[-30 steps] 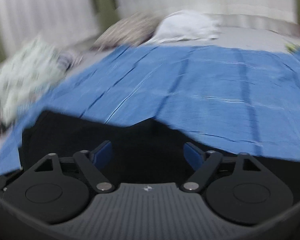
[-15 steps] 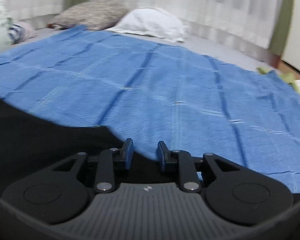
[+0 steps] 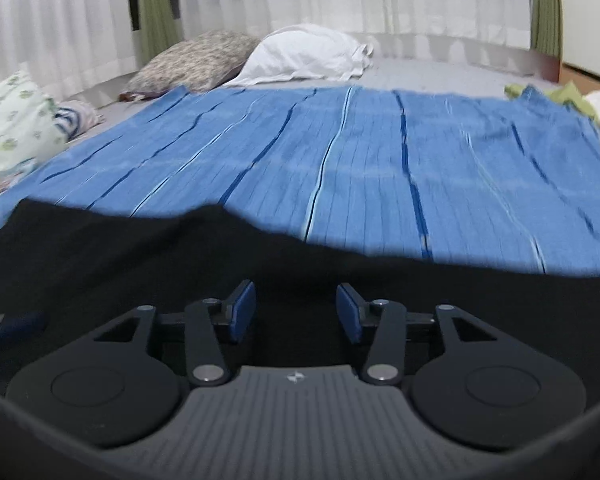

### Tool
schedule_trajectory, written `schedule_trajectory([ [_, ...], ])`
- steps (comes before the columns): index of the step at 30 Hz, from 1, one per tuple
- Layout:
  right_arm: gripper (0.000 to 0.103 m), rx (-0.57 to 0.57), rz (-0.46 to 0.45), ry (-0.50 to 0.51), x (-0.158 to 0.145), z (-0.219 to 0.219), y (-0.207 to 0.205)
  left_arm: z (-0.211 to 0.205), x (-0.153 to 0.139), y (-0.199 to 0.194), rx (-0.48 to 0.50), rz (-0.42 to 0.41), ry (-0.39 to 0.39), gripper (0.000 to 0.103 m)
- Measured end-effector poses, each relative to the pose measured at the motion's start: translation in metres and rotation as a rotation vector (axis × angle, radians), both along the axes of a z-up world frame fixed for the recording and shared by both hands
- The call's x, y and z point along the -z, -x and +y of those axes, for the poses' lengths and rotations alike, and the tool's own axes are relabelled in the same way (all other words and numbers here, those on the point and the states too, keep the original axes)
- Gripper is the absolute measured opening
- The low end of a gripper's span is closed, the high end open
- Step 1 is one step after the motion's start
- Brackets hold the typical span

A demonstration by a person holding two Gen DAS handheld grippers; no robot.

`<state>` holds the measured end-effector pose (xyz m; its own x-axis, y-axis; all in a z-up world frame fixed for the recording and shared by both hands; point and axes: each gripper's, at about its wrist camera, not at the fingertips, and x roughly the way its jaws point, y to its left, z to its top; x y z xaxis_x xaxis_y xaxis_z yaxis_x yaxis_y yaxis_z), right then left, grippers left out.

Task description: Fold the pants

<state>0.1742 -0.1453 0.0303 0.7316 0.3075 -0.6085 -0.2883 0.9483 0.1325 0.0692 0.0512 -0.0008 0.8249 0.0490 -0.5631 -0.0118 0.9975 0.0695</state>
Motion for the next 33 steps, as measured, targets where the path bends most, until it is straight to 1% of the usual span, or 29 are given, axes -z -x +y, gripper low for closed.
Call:
schedule_trajectory([
  [3,0.067,-0.019,0.01,-0.008,0.006,-0.016,0.032,0.0,0.0,0.0,-0.002,0.002,0.0,0.079],
  [6,0.068,0.022,0.027,0.007,0.012,-0.037,0.052,0.0,0.0,0.0,-0.004,0.004,0.0,0.079],
  [8,0.068,0.085,0.037,0.021,0.016,-0.058,0.06,0.0,0.001,0.0,-0.006,0.005,0.0,0.079],
  [10,0.068,0.148,0.029,0.009,0.015,-0.082,0.067,0.0,0.001,0.001,-0.005,0.005,0.0,0.079],
  [14,0.069,0.347,0.009,0.052,0.012,-0.134,0.076,0.001,0.001,0.001,-0.004,0.004,0.002,0.08],
  [16,0.069,0.456,-0.009,0.054,0.01,-0.165,0.082,0.001,0.001,0.001,-0.004,0.003,0.003,0.08],
  [18,0.069,0.571,-0.042,0.016,0.006,-0.202,0.093,0.002,0.001,0.001,-0.003,0.001,0.011,0.08],
  [20,0.069,0.691,-0.085,-0.06,0.003,-0.237,0.11,0.002,0.001,0.001,-0.004,0.001,0.013,0.08],
  [22,0.07,0.796,-0.122,-0.127,0.003,-0.265,0.126,0.002,0.002,0.001,-0.009,0.001,0.008,0.082],
  [24,0.07,0.885,-0.15,-0.17,0.006,-0.287,0.142,0.003,0.003,0.001,-0.013,0.0,0.009,0.083],
  [26,0.07,0.953,-0.163,-0.193,0.015,-0.305,0.159,0.004,0.003,0.001,-0.013,0.001,0.017,0.083],
  [27,0.07,0.986,-0.151,-0.208,0.02,-0.311,0.165,0.004,0.003,0.001,-0.014,0.002,0.02,0.084],
  [28,0.069,1.011,-0.141,-0.242,0.022,-0.317,0.167,0.004,0.003,0.0,-0.014,0.003,0.02,0.084],
  [29,0.07,1.015,-0.158,-0.274,0.022,-0.321,0.171,0.004,0.003,0.0,-0.015,0.003,0.018,0.084],
  [32,0.069,1.099,-0.162,-0.27,0.025,-0.33,0.173,0.003,0.003,0.0,-0.021,0.004,0.012,0.085],
  [33,0.069,1.105,-0.164,-0.293,0.026,-0.334,0.174,0.003,0.003,0.0,-0.023,0.004,0.012,0.086],
])
